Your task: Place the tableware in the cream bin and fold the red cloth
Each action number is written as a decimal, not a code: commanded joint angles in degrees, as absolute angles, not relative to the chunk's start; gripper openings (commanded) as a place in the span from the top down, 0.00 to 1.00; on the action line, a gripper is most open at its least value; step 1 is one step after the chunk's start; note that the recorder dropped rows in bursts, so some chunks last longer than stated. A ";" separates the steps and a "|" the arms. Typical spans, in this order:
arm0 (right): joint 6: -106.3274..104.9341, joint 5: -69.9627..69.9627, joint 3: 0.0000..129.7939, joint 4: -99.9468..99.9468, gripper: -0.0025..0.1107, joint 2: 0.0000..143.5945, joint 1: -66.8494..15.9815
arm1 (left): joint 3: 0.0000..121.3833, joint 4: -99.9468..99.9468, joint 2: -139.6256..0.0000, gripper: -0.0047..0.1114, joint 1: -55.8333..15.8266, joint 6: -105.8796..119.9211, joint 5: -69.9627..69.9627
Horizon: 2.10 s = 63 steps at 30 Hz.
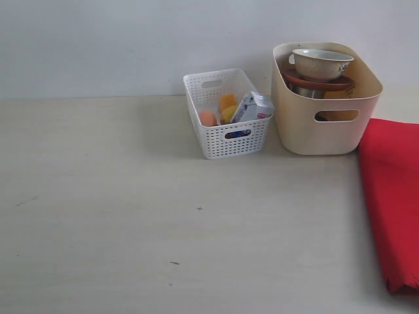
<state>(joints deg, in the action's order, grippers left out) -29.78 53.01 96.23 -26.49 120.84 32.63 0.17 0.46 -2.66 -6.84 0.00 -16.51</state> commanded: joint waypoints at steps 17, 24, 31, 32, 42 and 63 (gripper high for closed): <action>-15.02 58.27 96.34 -2.49 0.98 130.36 18.65 | 0.00 1.06 -2.41 0.96 -6.60 -0.50 -15.73; -10.80 51.60 96.34 1.12 0.98 133.09 18.75 | 0.00 1.06 -2.41 0.96 -6.60 -0.50 -15.73; -17.01 40.44 96.34 -5.52 0.98 134.06 18.75 | 0.00 1.06 -2.41 0.96 -6.60 -0.50 -15.73; -18.48 38.65 96.34 -6.70 0.98 134.05 18.75 | 0.00 1.06 -2.41 0.96 -6.60 -0.50 -15.73; -35.04 39.03 105.06 -26.39 0.98 138.68 18.75 | 0.00 1.06 -2.41 0.96 -6.60 -0.50 -15.73; -17.30 59.96 109.26 -11.57 0.98 135.06 27.69 | 0.00 1.06 -2.41 0.96 -6.60 -0.50 -15.73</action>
<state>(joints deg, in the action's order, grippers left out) -18.19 59.06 110.23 -11.89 135.18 26.86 0.17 0.46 -2.66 -6.84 0.00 -16.51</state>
